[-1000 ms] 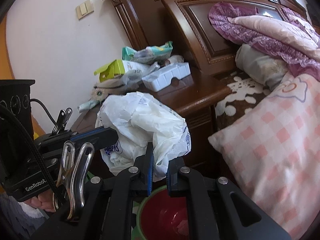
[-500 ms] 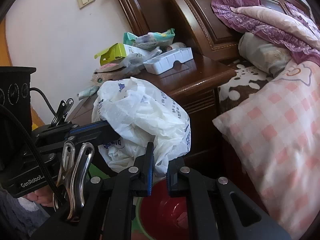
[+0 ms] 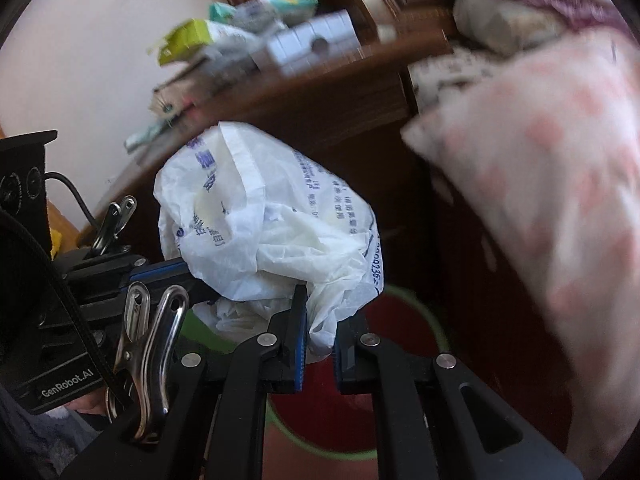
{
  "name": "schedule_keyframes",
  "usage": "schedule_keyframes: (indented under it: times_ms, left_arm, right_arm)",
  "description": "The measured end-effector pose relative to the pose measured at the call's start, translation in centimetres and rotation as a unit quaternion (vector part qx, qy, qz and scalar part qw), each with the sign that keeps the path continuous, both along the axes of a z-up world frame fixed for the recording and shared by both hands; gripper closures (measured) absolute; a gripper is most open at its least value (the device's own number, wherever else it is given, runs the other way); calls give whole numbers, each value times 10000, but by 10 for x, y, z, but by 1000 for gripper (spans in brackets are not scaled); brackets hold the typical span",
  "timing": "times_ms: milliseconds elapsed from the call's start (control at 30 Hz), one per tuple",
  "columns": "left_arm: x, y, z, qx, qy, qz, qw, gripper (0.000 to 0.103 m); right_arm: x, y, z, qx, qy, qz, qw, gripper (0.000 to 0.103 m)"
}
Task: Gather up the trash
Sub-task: 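Pull the white plastic bag off the table and lower it over the red bin, then open the right gripper to drop the white bag into the red bin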
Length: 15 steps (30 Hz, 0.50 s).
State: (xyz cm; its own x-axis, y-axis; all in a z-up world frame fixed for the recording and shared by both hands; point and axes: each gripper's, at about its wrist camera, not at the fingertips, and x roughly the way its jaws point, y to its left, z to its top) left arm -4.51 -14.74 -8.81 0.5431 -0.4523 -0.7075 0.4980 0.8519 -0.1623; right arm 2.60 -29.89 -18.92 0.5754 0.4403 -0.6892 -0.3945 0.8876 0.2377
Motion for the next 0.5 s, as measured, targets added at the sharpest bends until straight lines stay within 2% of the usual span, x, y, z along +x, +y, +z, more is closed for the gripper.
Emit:
schedule_keyframes:
  times_ms: [300, 500]
  left_arm:
    - [3, -3, -56, 405, 668, -71, 9969, 103]
    - [11, 5, -91, 442, 1297, 51, 9906, 103]
  right_arm:
    - [7, 4, -53, -298, 785, -46, 9965, 92]
    - [16, 15, -98, -347, 1441, -14, 9890, 92]
